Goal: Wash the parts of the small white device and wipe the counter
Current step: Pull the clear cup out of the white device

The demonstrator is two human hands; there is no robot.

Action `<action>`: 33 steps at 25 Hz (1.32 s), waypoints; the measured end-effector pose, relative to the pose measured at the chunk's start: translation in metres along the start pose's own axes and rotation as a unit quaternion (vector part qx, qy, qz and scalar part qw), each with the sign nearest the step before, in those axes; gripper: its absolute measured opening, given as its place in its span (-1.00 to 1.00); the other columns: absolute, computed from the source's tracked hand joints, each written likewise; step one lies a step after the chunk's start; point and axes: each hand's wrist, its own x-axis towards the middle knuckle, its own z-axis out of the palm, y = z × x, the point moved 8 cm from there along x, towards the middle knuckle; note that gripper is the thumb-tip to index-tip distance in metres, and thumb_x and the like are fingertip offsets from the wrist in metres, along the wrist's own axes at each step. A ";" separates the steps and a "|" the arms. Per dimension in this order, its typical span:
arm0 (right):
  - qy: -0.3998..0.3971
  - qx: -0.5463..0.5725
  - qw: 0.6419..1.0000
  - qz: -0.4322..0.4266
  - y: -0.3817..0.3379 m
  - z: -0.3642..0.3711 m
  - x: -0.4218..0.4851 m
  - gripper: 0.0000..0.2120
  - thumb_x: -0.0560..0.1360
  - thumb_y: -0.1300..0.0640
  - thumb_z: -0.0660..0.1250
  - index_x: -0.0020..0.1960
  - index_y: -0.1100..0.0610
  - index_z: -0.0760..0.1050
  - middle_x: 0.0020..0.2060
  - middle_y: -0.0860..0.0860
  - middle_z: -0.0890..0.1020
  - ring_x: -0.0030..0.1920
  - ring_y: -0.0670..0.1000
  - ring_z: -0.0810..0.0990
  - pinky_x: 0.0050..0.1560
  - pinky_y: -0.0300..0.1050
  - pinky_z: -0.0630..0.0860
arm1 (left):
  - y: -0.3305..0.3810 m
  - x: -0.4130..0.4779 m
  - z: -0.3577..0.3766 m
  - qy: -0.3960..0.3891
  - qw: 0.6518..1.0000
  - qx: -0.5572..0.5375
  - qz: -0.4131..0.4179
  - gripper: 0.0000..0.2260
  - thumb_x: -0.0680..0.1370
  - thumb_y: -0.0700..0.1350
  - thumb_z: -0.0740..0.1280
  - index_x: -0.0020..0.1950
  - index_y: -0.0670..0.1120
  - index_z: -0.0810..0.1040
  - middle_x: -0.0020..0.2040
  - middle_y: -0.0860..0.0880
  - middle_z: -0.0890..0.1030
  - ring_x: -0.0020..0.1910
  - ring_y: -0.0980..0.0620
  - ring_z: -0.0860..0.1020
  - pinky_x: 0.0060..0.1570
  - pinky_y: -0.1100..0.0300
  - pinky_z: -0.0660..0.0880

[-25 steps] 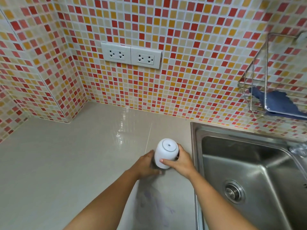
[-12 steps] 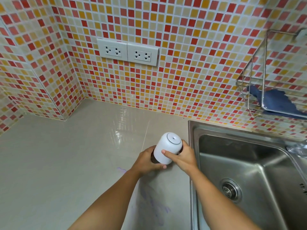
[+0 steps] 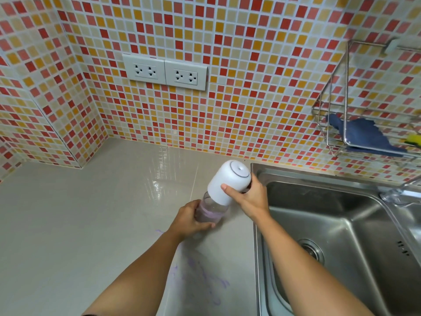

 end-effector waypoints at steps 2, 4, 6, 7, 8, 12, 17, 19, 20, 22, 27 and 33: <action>0.032 0.071 0.997 -0.004 -0.004 -0.011 0.002 -0.33 0.19 -0.01 0.60 0.22 0.05 0.42 0.07 -0.01 0.60 -0.02 -0.08 0.59 -0.13 -0.34 0.54 | -0.003 -0.002 -0.008 0.014 1.000 -0.013 -0.008 -0.37 0.22 0.05 0.59 0.23 -0.03 0.49 0.09 0.04 0.61 0.05 0.09 0.58 0.02 0.26 0.53; 0.064 0.142 0.988 0.000 0.001 -0.021 0.001 -0.27 0.15 -0.04 0.57 0.25 0.01 0.36 0.10 -0.04 0.55 0.00 -0.14 0.57 -0.13 -0.37 0.52 | -0.004 -0.004 -0.017 0.033 0.999 -0.040 -0.015 -0.38 0.22 0.01 0.60 0.22 -0.01 0.48 0.09 0.05 0.60 0.05 0.09 0.58 0.03 0.26 0.53; 0.094 0.203 0.974 0.032 0.023 -0.024 -0.003 -0.26 0.10 -0.08 0.53 0.21 -0.10 0.33 0.14 -0.05 0.52 0.06 -0.07 0.56 -0.02 -0.16 0.56 | -0.005 -0.005 -0.027 0.050 0.997 -0.059 -0.021 -0.41 0.20 0.01 0.59 0.17 0.05 0.47 0.06 0.07 0.60 0.03 0.09 0.59 0.01 0.22 0.55; 0.106 0.228 0.966 0.057 0.037 -0.023 -0.007 -0.28 0.09 -0.06 0.53 0.19 -0.12 0.33 0.15 -0.03 0.52 0.08 -0.02 0.56 0.03 -0.05 0.56 | -0.006 -0.005 -0.032 0.059 0.996 -0.064 -0.025 -0.42 0.19 0.02 0.59 0.14 0.08 0.47 0.04 0.07 0.61 0.01 0.10 0.60 0.00 0.21 0.57; 0.112 0.243 0.960 0.083 0.051 -0.020 -0.012 -0.26 0.08 -0.04 0.54 0.19 -0.09 0.32 0.15 0.01 0.52 0.09 0.01 0.56 0.05 0.00 0.54 | -0.006 -0.006 -0.035 0.066 0.995 -0.070 -0.028 -0.43 0.18 0.02 0.58 0.13 0.08 0.47 0.04 0.07 0.61 0.00 0.10 0.60 -0.02 0.21 0.57; 0.118 0.205 0.957 0.170 0.086 -0.003 -0.037 -0.17 0.06 0.02 0.53 0.22 0.11 0.22 0.16 0.12 0.50 -0.04 -0.03 0.55 -0.13 -0.22 0.46 | -0.006 -0.007 -0.044 0.084 0.993 -0.081 -0.036 -0.43 0.24 -0.07 0.60 0.18 0.02 0.46 0.03 0.09 0.59 -0.01 0.16 0.58 -0.11 0.38 0.52; 0.081 0.136 0.971 0.182 0.095 0.022 -0.045 -0.22 0.04 0.12 0.48 0.18 0.01 0.21 0.03 0.00 0.46 -0.15 -0.10 0.52 -0.29 -0.21 0.42 | -0.003 -0.009 -0.053 0.102 0.990 -0.094 -0.035 -0.47 0.28 -0.15 0.58 0.16 0.03 0.42 -0.01 0.13 0.57 -0.04 0.19 0.57 -0.15 0.41 0.52; 0.062 0.126 0.975 0.174 0.095 0.030 -0.043 -0.18 0.02 0.09 0.51 0.22 -0.05 0.26 0.02 -0.07 0.50 -0.10 -0.11 0.55 -0.26 -0.21 0.46 | -0.002 -0.011 -0.057 0.109 0.989 -0.093 -0.034 -0.48 0.28 -0.16 0.58 0.15 0.02 0.43 -0.02 0.13 0.58 -0.04 0.16 0.58 -0.16 0.42 0.53; 0.055 0.120 0.976 0.174 0.095 0.033 -0.043 -0.20 0.03 0.08 0.52 0.22 -0.06 0.29 0.02 -0.07 0.53 -0.10 -0.11 0.56 -0.26 -0.24 0.47 | -0.002 -0.011 -0.060 0.112 0.989 -0.095 -0.035 -0.48 0.28 -0.16 0.58 0.15 0.01 0.44 -0.01 0.11 0.59 -0.03 0.14 0.59 -0.16 0.42 0.53; 0.046 0.115 0.977 0.172 0.093 0.038 -0.042 -0.27 0.10 0.10 0.56 0.19 -0.04 0.32 -0.03 -0.09 0.55 -0.11 -0.14 0.56 -0.34 -0.37 0.44 | -0.003 -0.012 -0.064 0.118 0.987 -0.098 -0.036 -0.47 0.28 -0.16 0.59 0.16 -0.01 0.45 0.03 0.05 0.60 -0.01 0.11 0.60 -0.12 0.39 0.52; 0.030 0.071 0.985 0.154 0.097 0.050 -0.042 -0.30 0.11 0.13 0.61 0.11 0.00 0.30 -0.03 -0.07 0.56 -0.08 -0.06 0.58 -0.25 -0.20 0.51 | -0.008 -0.016 -0.073 0.124 0.987 -0.097 -0.040 -0.43 0.27 -0.14 0.59 0.21 -0.06 0.45 0.09 0.00 0.60 0.02 0.09 0.60 -0.01 0.26 0.53; 0.008 0.046 0.990 0.137 0.102 0.062 -0.048 -0.28 0.00 0.09 0.61 -0.02 -0.15 0.25 -0.04 -0.17 0.54 -0.06 -0.14 0.57 -0.10 -0.10 0.55 | 0.000 -0.022 -0.088 0.136 0.986 -0.088 -0.028 -0.46 0.28 -0.11 0.59 0.18 -0.02 0.43 0.07 0.04 0.58 0.04 0.06 0.57 0.05 0.22 0.52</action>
